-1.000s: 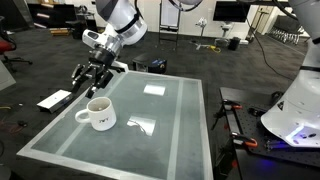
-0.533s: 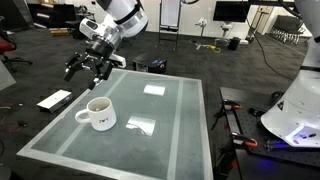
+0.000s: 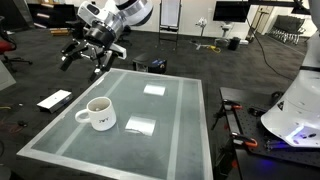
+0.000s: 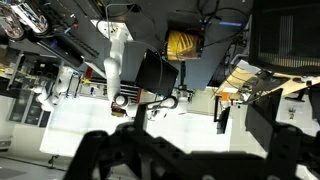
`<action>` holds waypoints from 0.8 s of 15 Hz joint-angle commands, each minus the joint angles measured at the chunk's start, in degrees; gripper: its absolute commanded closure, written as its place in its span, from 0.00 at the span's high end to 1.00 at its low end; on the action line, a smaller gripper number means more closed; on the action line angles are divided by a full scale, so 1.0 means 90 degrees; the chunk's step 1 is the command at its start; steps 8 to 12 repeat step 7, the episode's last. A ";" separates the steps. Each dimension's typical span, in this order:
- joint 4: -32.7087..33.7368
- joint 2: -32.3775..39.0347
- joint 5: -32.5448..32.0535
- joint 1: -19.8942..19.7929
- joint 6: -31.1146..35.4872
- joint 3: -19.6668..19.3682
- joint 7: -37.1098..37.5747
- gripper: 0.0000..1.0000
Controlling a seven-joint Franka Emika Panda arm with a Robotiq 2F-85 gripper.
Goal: Put the marker in the cup
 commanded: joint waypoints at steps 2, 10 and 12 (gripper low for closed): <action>0.0023 0.0005 0.0138 0.0221 -0.0099 -0.0306 -0.0034 1.00; 0.0025 0.0017 0.0137 0.0219 -0.0098 -0.0312 -0.0033 1.00; 0.0025 0.0017 0.0137 0.0219 -0.0098 -0.0312 -0.0033 1.00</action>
